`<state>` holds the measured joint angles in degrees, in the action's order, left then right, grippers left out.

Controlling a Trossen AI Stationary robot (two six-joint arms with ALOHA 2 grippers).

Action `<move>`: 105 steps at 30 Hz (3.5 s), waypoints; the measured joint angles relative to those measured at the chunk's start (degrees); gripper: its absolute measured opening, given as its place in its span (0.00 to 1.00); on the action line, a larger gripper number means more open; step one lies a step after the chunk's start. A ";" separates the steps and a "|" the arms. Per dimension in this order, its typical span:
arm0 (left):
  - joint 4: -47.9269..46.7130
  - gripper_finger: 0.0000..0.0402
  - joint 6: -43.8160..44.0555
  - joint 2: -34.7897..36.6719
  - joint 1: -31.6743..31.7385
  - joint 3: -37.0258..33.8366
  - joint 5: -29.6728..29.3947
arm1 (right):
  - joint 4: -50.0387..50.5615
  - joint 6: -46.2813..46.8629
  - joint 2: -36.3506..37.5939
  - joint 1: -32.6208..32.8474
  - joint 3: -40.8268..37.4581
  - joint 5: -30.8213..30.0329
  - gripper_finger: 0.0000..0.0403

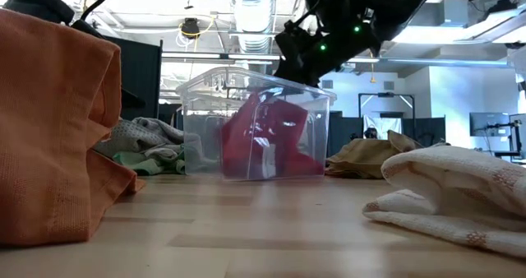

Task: Sort towels by color in basket
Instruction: Put the red towel into the top transparent bin, then put the orange towel into the top transparent bin

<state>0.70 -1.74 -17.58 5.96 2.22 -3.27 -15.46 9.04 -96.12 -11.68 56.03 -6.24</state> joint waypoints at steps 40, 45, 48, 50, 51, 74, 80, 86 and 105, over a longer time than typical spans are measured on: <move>0.01 0.40 0.00 -0.02 0.02 -0.02 -0.19 | 18.35 0.20 -2.18 2.78 10.55 0.98 0.49; 0.02 0.40 0.00 -0.02 0.02 -0.02 -0.20 | 23.37 0.15 -2.09 2.75 14.15 0.73 0.48; 0.01 0.40 0.00 -0.02 0.01 -0.02 -0.19 | 25.62 0.14 -2.09 2.69 15.89 0.55 0.46; 0.01 0.40 0.00 0.00 0.00 -0.02 -0.19 | 25.66 0.11 -2.04 2.66 16.15 0.56 0.44; 0.02 0.40 0.00 -0.01 0.01 -0.02 -0.17 | 25.90 0.12 -2.03 2.60 16.15 0.55 0.43; 0.02 0.40 0.00 -0.01 0.00 -0.01 -0.17 | 32.77 -2.72 6.00 6.14 16.11 0.57 0.30; 0.03 0.40 0.00 -0.02 -0.01 -0.02 -0.17 | 36.28 -3.61 9.03 12.36 16.11 0.57 0.30; 0.01 0.40 0.00 0.00 0.00 -0.02 -0.17 | 41.69 -3.69 10.65 18.63 16.11 0.59 0.33; 2.91 0.40 2.32 -0.02 0.08 -0.02 -6.01 | 48.57 1.56 10.65 33.24 16.11 0.54 0.50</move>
<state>3.62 0.58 -17.61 6.04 2.20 -9.28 33.11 10.59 -85.47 21.56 72.14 -5.70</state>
